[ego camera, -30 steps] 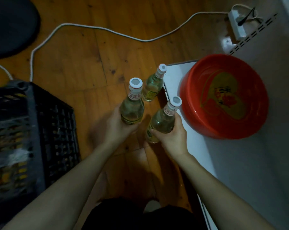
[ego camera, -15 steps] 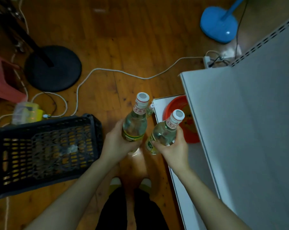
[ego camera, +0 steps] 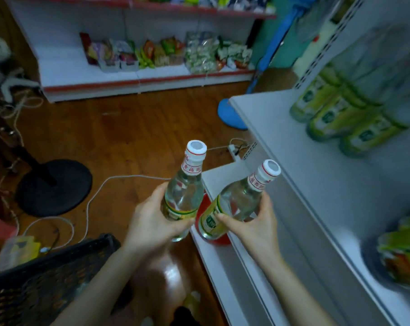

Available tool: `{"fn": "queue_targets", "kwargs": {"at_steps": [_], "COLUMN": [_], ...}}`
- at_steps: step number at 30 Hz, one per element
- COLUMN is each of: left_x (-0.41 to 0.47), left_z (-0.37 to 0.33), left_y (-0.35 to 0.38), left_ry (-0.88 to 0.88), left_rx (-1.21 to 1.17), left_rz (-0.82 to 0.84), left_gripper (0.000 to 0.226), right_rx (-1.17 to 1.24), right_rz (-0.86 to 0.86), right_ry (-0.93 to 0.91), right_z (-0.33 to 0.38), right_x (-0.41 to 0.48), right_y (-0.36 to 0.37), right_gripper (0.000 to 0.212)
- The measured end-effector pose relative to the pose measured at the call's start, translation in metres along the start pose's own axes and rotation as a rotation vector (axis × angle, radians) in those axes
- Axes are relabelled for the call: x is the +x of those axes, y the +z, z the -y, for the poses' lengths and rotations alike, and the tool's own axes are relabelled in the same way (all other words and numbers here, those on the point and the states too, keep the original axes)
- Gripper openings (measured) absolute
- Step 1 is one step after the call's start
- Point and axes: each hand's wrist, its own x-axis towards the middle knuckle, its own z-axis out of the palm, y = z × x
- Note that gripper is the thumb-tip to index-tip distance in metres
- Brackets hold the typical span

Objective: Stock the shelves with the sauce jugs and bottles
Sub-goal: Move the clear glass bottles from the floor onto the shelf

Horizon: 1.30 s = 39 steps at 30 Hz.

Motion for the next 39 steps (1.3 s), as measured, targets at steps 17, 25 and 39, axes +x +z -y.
{"fn": "queue_targets", "kwargs": {"at_steps": [17, 25, 39], "left_x": [0.119, 0.192, 0.249], "left_z": [-0.159, -0.198, -0.204], "left_y": [0.059, 0.095, 0.137], "left_ry": [0.339, 0.393, 0.514], "left_rx": [0.015, -0.001, 0.006], "left_rz": [0.066, 0.205, 0.492], "left_gripper": [0.08, 0.077, 0.063], "right_rx": [0.039, 0.069, -0.067], "right_rz": [-0.212, -0.437, -0.691], "right_ry": [-0.104, -0.096, -0.007], "right_z": [0.069, 0.088, 0.08], "right_x": [0.053, 0.074, 0.098], "right_y": [-0.121, -0.138, -0.14], "right_gripper": [0.074, 0.071, 0.081]}}
